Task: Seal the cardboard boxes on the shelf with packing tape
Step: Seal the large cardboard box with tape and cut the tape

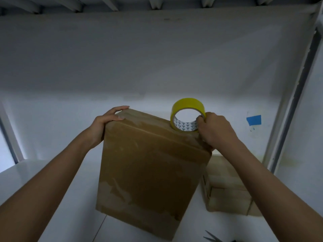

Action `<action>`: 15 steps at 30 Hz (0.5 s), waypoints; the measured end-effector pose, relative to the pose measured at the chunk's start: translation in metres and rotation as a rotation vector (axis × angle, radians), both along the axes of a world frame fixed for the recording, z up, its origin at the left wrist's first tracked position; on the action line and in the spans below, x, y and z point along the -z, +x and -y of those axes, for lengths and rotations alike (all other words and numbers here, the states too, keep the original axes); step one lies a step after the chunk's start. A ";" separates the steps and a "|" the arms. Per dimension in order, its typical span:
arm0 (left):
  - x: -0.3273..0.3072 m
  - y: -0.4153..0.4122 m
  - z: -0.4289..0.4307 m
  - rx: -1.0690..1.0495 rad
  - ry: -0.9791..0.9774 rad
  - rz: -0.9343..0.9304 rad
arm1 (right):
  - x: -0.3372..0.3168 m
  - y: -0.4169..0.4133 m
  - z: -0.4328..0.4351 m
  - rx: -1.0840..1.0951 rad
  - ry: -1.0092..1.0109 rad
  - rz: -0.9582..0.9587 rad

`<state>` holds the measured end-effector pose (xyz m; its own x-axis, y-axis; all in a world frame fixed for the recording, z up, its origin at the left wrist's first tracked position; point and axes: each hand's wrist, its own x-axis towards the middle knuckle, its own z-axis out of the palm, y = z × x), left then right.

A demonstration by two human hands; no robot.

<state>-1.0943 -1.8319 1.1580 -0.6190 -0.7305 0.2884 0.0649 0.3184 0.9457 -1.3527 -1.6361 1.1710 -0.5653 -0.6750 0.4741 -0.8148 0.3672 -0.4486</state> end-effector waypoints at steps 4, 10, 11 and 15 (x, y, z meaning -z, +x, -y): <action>-0.009 0.012 0.010 -0.026 -0.048 0.155 | -0.002 0.007 0.017 -0.044 0.017 -0.082; -0.021 0.004 0.010 -0.286 -0.519 0.845 | 0.003 0.029 0.038 -0.058 -0.015 -0.201; -0.022 -0.001 0.004 -0.298 -0.537 0.904 | 0.004 0.032 0.041 -0.061 -0.019 -0.211; -0.014 -0.021 -0.005 -0.280 -0.588 0.915 | 0.007 0.043 0.051 -0.075 -0.041 -0.256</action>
